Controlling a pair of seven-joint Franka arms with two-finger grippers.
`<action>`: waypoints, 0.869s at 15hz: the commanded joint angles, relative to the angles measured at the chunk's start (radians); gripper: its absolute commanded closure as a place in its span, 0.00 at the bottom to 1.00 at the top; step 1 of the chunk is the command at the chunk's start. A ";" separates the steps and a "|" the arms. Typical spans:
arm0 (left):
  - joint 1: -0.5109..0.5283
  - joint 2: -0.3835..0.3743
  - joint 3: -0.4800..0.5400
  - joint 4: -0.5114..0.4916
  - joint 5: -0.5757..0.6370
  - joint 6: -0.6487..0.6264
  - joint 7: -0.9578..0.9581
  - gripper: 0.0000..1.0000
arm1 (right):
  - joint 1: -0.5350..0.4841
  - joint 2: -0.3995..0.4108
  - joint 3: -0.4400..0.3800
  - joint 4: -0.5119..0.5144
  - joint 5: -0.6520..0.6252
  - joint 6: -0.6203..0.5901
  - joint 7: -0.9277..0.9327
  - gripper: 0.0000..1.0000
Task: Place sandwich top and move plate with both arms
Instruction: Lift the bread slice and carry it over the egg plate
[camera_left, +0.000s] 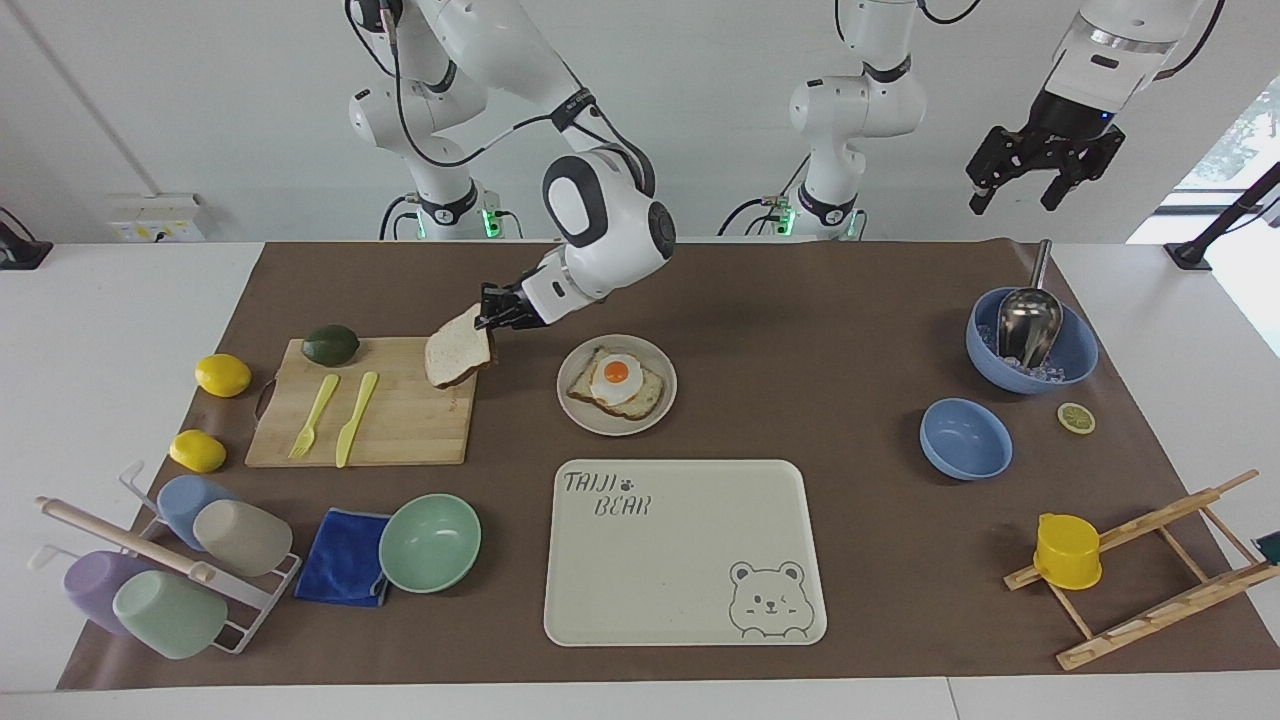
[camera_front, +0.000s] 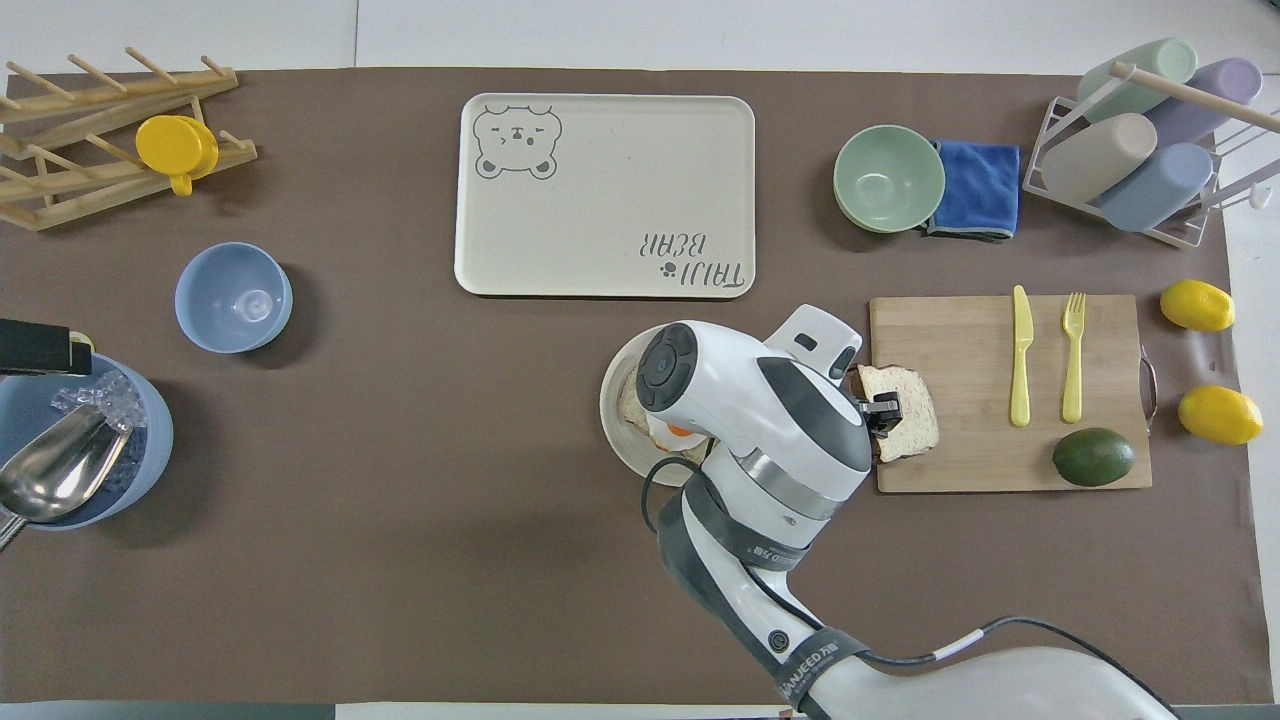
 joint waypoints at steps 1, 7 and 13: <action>0.014 -0.018 -0.005 -0.013 -0.002 -0.001 0.008 0.00 | -0.009 -0.001 0.002 0.023 -0.045 -0.059 -0.025 1.00; 0.006 -0.020 -0.009 -0.015 -0.002 -0.013 0.005 0.00 | 0.019 -0.003 0.002 0.076 -0.019 -0.125 0.017 1.00; 0.011 -0.020 -0.011 -0.017 -0.002 -0.007 0.006 0.00 | 0.046 0.029 0.017 0.153 0.093 0.070 0.056 1.00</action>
